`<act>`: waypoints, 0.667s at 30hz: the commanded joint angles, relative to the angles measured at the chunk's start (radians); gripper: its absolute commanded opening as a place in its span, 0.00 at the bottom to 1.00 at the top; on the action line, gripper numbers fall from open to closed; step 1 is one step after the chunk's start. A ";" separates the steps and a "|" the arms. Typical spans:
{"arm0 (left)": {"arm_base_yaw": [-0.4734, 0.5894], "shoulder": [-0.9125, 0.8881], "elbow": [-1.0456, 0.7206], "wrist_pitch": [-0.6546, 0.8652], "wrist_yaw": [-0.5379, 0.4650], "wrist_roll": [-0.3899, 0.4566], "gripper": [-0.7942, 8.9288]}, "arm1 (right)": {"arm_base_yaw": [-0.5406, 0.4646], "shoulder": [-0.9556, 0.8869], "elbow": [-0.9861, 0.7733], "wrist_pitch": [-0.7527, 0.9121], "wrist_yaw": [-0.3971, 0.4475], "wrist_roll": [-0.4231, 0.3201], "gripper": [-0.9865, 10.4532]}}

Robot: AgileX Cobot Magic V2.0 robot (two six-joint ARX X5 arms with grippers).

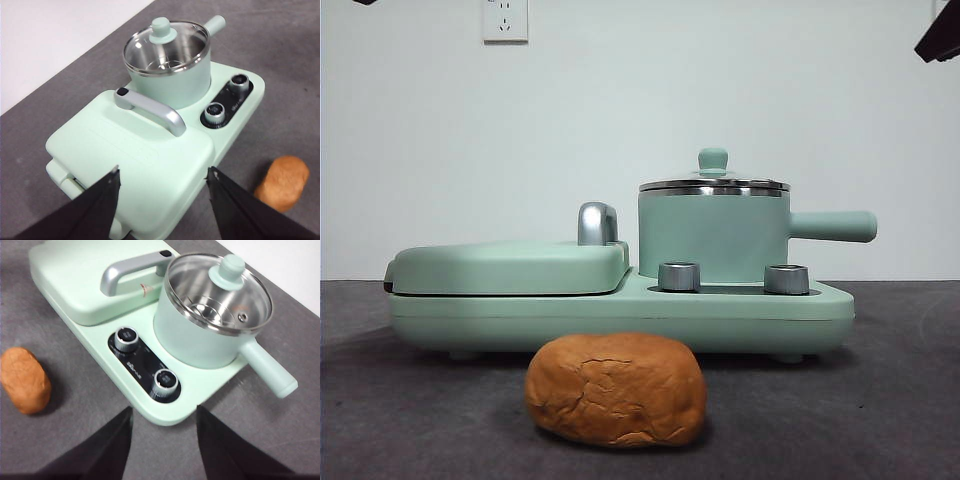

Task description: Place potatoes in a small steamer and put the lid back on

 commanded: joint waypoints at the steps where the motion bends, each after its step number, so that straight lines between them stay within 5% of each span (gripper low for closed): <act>1: -0.005 0.035 0.024 0.068 -0.005 -0.115 0.37 | 0.011 0.003 0.016 0.032 0.020 0.064 0.26; 10: -0.080 0.228 0.025 0.383 -0.020 -0.262 0.37 | 0.011 0.003 0.016 0.055 0.024 0.091 0.26; 20: -0.179 0.473 0.098 0.552 -0.030 -0.290 0.37 | 0.011 0.003 0.016 0.068 0.046 0.110 0.26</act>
